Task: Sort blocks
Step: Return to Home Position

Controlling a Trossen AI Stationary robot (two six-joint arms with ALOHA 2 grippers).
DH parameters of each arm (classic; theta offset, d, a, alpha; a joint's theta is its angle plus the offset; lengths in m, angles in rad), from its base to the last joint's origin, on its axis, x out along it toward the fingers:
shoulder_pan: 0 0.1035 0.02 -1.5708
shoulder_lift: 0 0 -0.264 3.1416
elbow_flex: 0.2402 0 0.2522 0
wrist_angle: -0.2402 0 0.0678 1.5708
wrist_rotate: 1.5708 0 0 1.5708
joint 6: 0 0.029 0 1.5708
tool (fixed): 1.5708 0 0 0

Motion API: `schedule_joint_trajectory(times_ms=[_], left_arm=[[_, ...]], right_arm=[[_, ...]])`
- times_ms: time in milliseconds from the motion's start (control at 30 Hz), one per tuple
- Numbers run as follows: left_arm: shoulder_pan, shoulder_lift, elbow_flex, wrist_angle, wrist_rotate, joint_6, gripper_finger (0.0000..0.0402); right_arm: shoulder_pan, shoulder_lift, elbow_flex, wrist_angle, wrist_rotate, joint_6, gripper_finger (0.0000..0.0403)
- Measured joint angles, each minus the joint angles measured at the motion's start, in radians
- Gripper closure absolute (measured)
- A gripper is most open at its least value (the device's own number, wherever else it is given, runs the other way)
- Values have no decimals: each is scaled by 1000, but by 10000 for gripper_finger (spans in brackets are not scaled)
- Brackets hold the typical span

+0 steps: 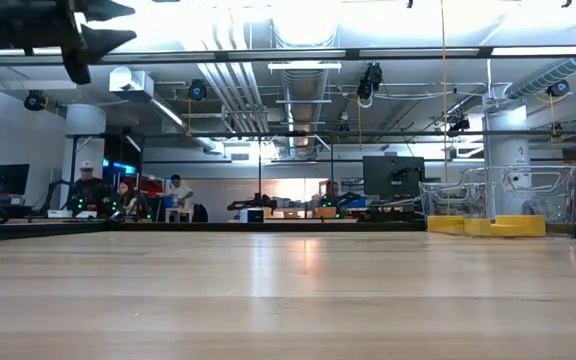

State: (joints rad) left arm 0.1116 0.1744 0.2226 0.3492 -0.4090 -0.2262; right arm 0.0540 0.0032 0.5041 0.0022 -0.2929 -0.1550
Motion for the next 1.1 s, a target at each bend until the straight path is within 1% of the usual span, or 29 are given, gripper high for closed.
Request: schedule_joint_trajectory(times_ms=[100, 167, 267, 300, 367, 433, 500, 567, 633, 700, 800, 933, 1100], left_arm=[[0, -11, -49, 15, 21, 0, 239], [0, -21, -108, 44, 39, -41, 239], [-1, -41, -215, 181, 60, -126, 239], [-1, -49, -205, 157, 71, -140, 239], [-2, -55, -185, 103, 99, -117, 239], [-4, -61, -186, 106, 145, -73, 239], [-3, -67, -190, 106, 212, -49, 239], [-4, -68, -209, 97, 283, -59, 239], [-9, -64, -212, 35, 348, -89, 239], [-17, -64, -212, -20, 373, -113, 239], [-39, -63, -212, -55, 372, -107, 239], [-50, -61, -212, -124, 320, -38, 239], [-51, -50, -212, -165, 314, 27, 239]], right_arm=[[0, 0, -50, -28, -3, -50, 385], [0, 12, -73, -10, 3, -90, 385], [0, 8, -107, 31, 4, -108, 385], [0, 4, -120, 35, 4, -108, 385], [0, -2, -139, 42, 5, -107, 385], [0, -2, -153, 51, 4, -109, 385], [0, -1, -170, 69, 5, -101, 385], [0, -2, -191, 65, 4, -85, 385], [0, -2, -206, 86, 4, -69, 385], [0, -2, -224, 110, 4, -69, 385], [0, -2, -248, 125, 4, -67, 385], [0, -2, -275, 148, 4, -65, 385], [-1, -2, -316, 191, 5, -52, 385]])
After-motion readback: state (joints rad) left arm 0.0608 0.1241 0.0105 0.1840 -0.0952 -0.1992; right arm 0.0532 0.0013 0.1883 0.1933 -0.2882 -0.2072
